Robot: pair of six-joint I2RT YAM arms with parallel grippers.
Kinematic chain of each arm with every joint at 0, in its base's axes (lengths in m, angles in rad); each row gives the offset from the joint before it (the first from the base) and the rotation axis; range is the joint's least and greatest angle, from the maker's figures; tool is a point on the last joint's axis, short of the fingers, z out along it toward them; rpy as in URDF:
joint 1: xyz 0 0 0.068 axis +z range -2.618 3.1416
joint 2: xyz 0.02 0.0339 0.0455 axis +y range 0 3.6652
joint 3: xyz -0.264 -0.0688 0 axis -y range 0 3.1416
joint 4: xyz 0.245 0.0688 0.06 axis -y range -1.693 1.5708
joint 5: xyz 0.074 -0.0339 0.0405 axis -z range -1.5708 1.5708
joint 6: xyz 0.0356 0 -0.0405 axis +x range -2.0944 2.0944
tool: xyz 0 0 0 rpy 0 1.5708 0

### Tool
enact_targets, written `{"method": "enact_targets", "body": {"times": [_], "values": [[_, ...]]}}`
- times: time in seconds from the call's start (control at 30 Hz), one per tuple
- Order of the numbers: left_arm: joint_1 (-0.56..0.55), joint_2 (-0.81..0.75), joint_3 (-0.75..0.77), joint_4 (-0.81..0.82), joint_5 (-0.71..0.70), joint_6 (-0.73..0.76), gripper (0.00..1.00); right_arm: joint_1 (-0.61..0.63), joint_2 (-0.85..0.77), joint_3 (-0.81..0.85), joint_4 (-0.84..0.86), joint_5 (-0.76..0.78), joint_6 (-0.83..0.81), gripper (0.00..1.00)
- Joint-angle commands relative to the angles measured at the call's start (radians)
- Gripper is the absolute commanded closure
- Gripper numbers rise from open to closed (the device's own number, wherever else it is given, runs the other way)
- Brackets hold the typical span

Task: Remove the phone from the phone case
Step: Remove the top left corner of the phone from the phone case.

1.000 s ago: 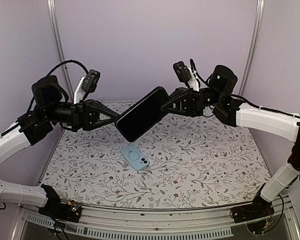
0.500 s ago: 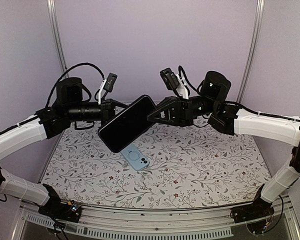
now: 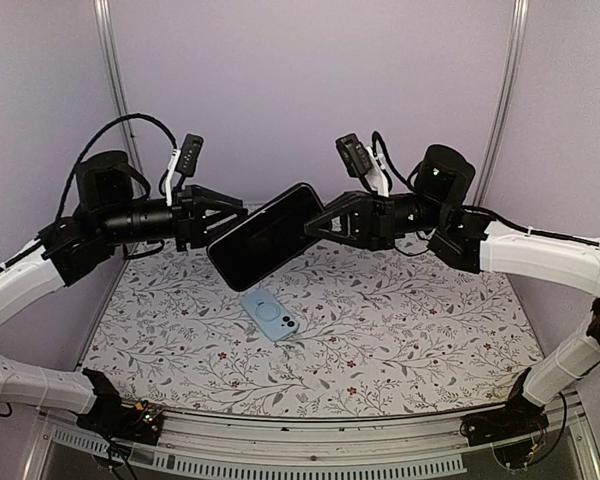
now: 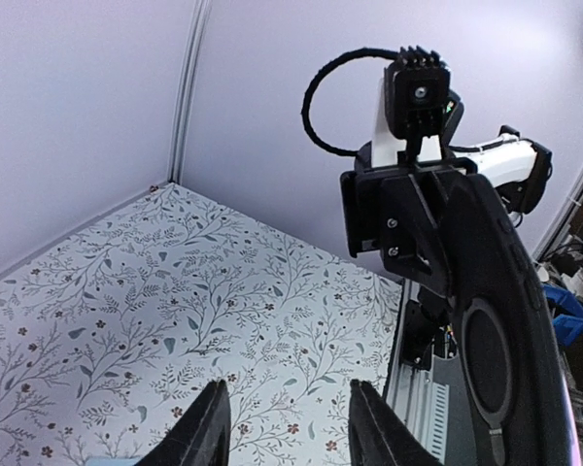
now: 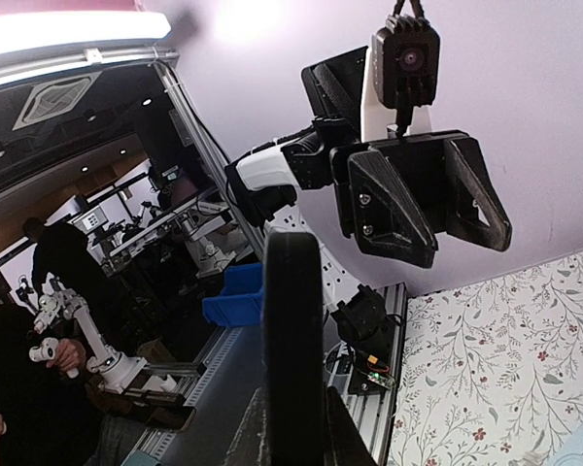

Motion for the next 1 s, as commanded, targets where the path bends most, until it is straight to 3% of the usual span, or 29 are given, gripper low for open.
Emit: {"method": "enact_targets", "body": {"times": [0.0,0.1,0.23,0.43,0.7,0.97], "values": [[0.027,-0.057,-0.022,-0.016,-0.072,0.045,0.55,-0.005,-0.077,-0.005,0.054,0.073,0.001,1.0],[0.061,-0.104,-0.065,0.042,-0.118,0.034,0.51,-0.004,-0.09,0.0,0.061,0.134,0.007,1.0],[0.098,-0.191,-0.161,0.188,-0.124,0.007,0.29,-0.004,-0.102,-0.007,0.128,0.227,0.04,1.0],[0.129,-0.238,-0.223,0.312,0.066,-0.021,0.21,-0.002,-0.066,-0.002,0.337,0.258,0.169,1.0],[0.131,-0.261,-0.3,0.586,0.325,-0.129,0.22,0.021,0.014,0.058,0.405,0.286,0.246,1.0],[0.131,-0.216,-0.306,0.722,0.37,-0.2,0.3,0.048,0.054,0.097,0.412,0.291,0.262,1.0]]}}
